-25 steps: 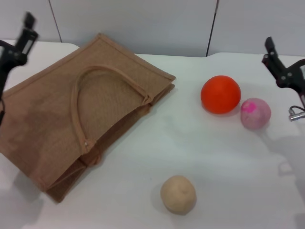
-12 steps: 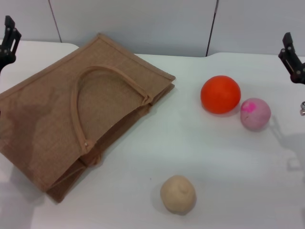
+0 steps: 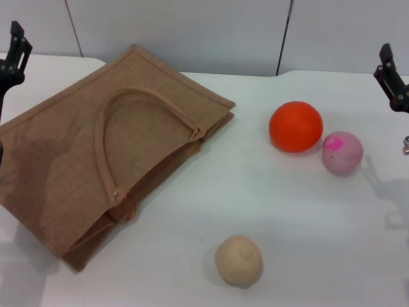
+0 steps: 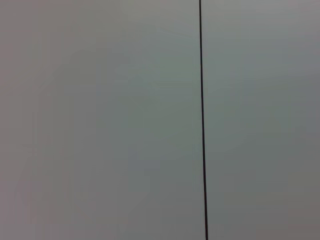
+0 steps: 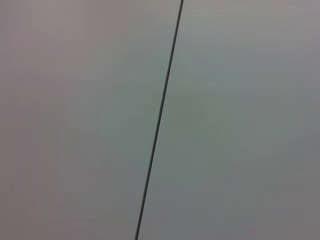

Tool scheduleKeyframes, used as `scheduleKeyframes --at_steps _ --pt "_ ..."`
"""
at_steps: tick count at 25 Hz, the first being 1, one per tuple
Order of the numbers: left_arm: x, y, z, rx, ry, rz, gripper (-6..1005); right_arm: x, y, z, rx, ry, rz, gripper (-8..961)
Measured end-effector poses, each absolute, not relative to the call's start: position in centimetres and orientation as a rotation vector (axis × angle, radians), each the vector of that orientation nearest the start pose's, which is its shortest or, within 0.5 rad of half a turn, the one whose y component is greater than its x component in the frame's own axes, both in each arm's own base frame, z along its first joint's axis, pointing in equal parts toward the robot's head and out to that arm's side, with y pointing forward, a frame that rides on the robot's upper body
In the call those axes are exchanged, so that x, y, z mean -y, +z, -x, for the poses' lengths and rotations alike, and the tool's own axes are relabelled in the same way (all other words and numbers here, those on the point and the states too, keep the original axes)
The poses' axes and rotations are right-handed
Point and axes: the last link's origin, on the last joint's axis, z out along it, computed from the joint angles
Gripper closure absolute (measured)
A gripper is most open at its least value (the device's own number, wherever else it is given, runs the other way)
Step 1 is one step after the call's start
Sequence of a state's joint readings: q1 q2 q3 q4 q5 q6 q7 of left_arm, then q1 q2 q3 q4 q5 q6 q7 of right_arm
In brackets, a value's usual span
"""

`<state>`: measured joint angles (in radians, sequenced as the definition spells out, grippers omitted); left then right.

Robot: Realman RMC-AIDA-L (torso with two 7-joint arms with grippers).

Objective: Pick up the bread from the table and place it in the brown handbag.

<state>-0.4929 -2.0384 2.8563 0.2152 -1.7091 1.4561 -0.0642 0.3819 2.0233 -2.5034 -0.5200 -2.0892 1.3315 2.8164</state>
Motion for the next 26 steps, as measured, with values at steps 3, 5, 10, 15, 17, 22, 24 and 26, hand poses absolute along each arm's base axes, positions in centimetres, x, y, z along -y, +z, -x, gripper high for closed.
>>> scheduleKeyframes --at_steps 3,5,10,15,17,22,24,26 --pt "-33.36 3.35 31.54 0.427 -0.848 1.273 130 -32.42 -1.5 -25.53 -0.148 0.765 1.532 43" --pt "-33.48 3.24 31.54 0.433 -0.844 1.279 131 -32.42 -1.5 -25.53 -0.148 0.765 1.532 43" --pt "-33.84 3.0 31.49 0.447 -0.836 1.292 133 -32.42 -1.48 -25.59 -0.147 0.762 1.532 43" --pt "-33.92 2.9 31.45 0.451 -0.835 1.296 134 -32.41 -1.46 -25.68 -0.146 0.758 1.533 43" --pt "-33.95 2.89 31.42 0.451 -0.836 1.297 134 -32.41 -1.46 -25.68 -0.146 0.758 1.533 43" --pt "-33.96 2.89 31.39 0.45 -0.836 1.297 133 -32.41 -1.46 -25.68 -0.146 0.758 1.533 43" --pt "-33.96 2.89 31.38 0.45 -0.837 1.297 133 -32.41 -1.47 -25.68 -0.146 0.758 1.533 43" --pt "-33.96 2.87 31.36 0.452 -0.839 1.297 133 -32.41 -1.47 -25.68 -0.146 0.758 1.533 43"
